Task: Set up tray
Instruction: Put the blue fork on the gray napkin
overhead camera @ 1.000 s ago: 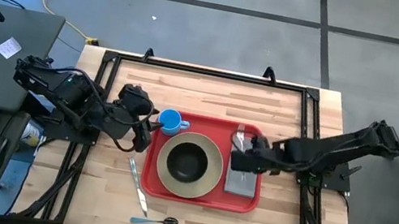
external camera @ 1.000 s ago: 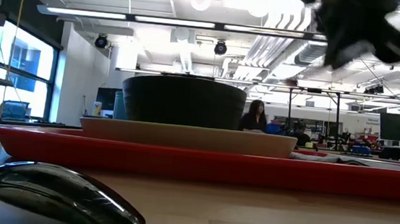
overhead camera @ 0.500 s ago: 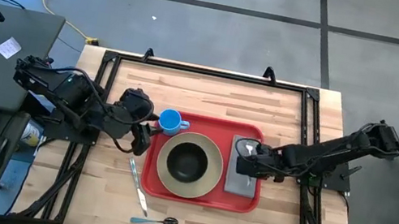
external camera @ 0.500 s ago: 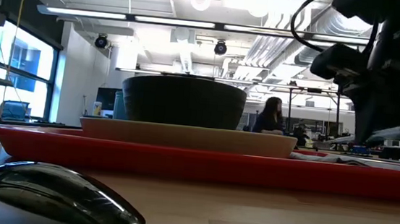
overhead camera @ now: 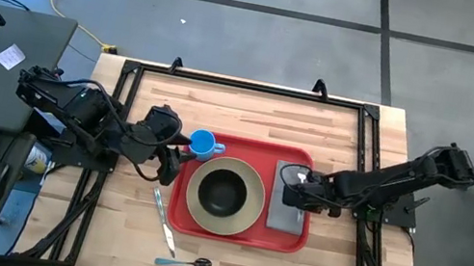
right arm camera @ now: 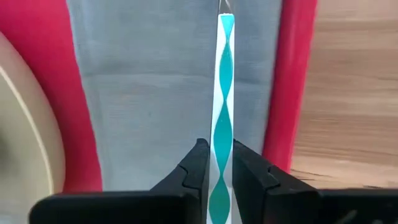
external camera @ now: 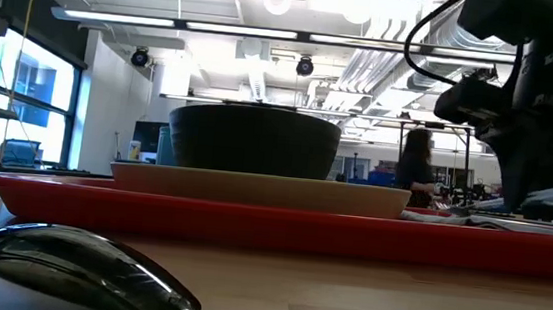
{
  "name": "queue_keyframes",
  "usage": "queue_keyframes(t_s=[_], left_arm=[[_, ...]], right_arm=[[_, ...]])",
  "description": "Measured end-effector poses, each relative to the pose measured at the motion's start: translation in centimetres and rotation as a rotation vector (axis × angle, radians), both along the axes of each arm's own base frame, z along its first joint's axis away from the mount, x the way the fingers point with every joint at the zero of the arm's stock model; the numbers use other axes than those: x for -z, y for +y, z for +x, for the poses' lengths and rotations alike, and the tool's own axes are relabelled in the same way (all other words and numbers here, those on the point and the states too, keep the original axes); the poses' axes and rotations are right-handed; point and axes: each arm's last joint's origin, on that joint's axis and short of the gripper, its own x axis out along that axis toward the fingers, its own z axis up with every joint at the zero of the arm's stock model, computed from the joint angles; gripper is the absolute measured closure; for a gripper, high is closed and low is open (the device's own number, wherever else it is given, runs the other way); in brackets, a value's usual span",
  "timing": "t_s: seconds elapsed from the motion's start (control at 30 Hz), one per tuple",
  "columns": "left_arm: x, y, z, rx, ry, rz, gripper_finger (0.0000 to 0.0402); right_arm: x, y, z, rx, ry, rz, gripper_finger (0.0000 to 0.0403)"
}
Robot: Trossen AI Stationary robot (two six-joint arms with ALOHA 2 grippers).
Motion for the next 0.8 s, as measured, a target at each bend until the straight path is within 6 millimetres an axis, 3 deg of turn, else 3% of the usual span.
queue_keyframes(t_s=[0.13, 0.37, 0.8], left_arm=[[-0.2, -0.1, 0.2, 0.000, -0.031, -0.013, 0.0174], [-0.4, -0.1, 0.3, -0.020, -0.056, -0.035, 0.0174], [-0.6, -0.2, 0.5, -0.014, -0.086, -0.059, 0.0174]], right_arm=[[0.9, 0.5, 0.6, -0.002, 0.019, 0.045, 0.0373], [2.5, 0.8, 1.6, 0.014, 0.050, 0.074, 0.0361], [2.6, 0.8, 1.5, -0.009, 0.070, 0.082, 0.0348]])
